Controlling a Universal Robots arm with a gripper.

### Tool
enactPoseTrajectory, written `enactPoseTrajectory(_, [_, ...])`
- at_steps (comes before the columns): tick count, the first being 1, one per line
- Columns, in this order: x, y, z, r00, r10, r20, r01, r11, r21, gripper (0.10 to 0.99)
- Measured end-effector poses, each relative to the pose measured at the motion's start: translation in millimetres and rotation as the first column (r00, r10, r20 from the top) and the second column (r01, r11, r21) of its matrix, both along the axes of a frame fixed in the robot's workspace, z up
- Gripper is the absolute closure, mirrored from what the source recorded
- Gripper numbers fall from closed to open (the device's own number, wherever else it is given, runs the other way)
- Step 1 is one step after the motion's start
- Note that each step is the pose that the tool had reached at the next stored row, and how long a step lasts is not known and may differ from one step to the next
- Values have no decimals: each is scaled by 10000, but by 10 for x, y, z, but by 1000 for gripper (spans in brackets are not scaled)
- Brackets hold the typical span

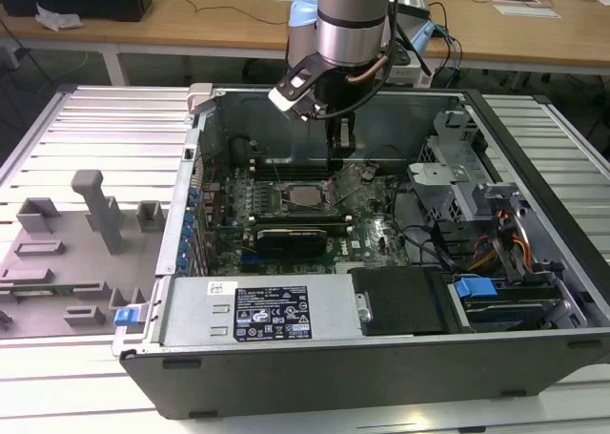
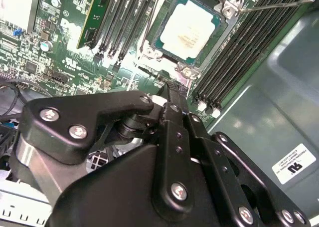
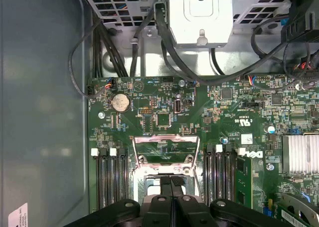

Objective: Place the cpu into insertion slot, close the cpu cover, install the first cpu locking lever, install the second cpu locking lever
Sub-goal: 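Close the cpu cover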

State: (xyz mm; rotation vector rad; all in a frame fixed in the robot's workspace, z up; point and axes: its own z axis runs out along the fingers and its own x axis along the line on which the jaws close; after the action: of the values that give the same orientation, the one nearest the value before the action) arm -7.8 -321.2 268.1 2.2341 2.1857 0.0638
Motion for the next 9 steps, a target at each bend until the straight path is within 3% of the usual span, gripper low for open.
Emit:
enactPoseTrajectory(5, [51,-1,1,10000,-1,-1,1,10000,-2,980])
enactPoseTrajectory(9, [193,0,1,10000,-1,-1,1,10000,-2,980])
